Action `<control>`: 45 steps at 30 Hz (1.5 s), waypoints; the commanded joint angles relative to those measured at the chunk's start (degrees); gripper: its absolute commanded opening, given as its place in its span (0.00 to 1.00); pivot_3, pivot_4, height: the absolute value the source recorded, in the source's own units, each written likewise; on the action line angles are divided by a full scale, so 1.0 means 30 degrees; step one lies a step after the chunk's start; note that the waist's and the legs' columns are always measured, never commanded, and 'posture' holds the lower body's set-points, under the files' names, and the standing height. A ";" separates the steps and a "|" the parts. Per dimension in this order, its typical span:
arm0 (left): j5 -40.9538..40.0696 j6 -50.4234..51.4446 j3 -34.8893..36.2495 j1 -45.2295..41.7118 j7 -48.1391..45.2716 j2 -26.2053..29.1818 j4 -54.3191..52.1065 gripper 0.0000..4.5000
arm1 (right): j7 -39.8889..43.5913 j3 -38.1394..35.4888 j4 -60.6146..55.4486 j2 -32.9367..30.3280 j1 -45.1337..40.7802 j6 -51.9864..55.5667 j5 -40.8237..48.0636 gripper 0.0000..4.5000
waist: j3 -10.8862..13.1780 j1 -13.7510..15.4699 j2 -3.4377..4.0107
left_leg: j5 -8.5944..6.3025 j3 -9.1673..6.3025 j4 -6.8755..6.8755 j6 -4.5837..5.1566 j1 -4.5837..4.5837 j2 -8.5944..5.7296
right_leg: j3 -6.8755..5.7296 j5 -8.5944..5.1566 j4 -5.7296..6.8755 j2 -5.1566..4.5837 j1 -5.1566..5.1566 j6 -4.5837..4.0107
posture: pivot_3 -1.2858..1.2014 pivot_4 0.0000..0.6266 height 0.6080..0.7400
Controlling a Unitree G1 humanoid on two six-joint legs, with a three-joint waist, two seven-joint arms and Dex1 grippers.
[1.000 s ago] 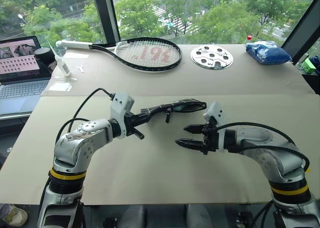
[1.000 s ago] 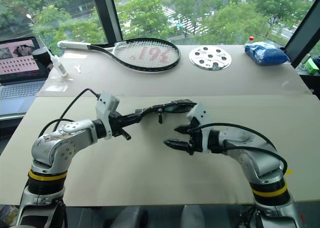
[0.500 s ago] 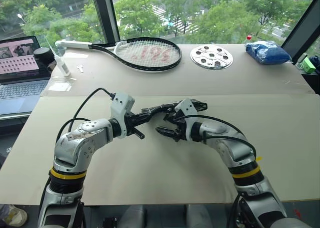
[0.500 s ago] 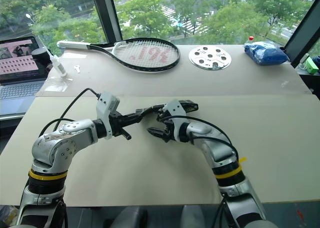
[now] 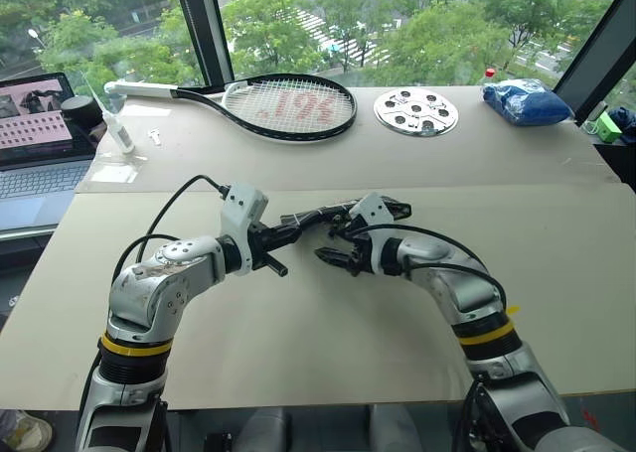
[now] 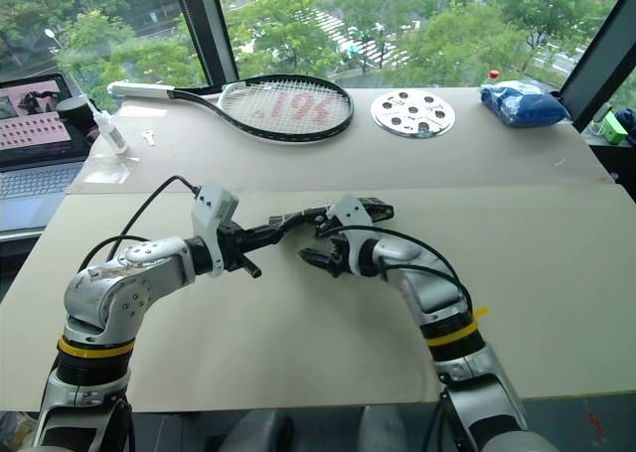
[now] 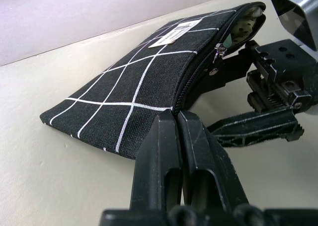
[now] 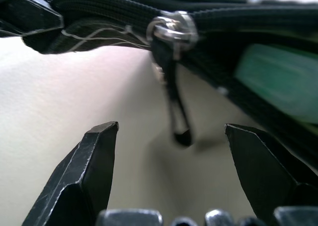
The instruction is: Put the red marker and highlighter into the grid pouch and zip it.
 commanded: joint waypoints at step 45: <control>-0.0014 -0.0664 0.0125 -0.0254 -0.0214 -0.0146 -0.0334 0.00 | 0.3649 -0.5029 0.3927 -0.8252 0.0531 -0.4169 -0.0460 0.27 | 0.0004 0.0168 -0.0006 | -0.0014 0.0018 -0.0007 0.0026 -0.0011 -0.0007 | 0.0017 0.0001 -0.0022 -0.0002 0.0009 0.0004 | 0.52 0.24 1.00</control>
